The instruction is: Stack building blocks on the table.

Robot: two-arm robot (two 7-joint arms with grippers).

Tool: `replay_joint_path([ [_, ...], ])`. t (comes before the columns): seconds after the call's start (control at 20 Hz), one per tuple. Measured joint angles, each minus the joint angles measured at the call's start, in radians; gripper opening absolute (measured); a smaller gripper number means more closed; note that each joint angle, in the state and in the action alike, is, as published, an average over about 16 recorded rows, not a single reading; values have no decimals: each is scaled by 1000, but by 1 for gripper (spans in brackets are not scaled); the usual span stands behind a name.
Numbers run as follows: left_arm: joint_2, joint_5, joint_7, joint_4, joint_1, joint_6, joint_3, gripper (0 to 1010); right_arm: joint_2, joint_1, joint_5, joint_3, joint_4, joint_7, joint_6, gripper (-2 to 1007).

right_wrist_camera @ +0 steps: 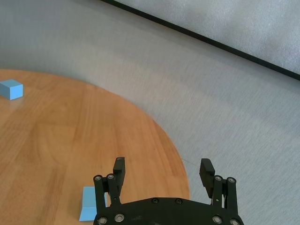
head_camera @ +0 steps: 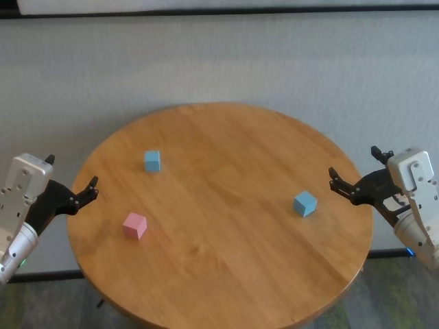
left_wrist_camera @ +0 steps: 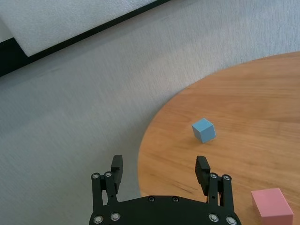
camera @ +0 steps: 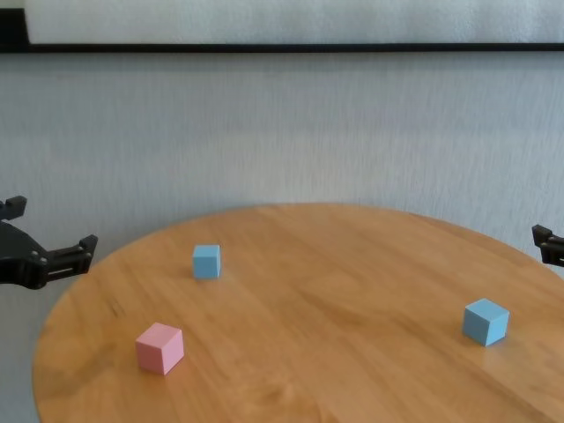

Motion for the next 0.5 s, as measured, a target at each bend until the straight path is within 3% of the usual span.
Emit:
replay_joint_path([
  [0.5, 0, 0, 0, 0, 0, 0, 0, 1002, 0, 0, 0, 0, 0, 0, 0, 1005],
])
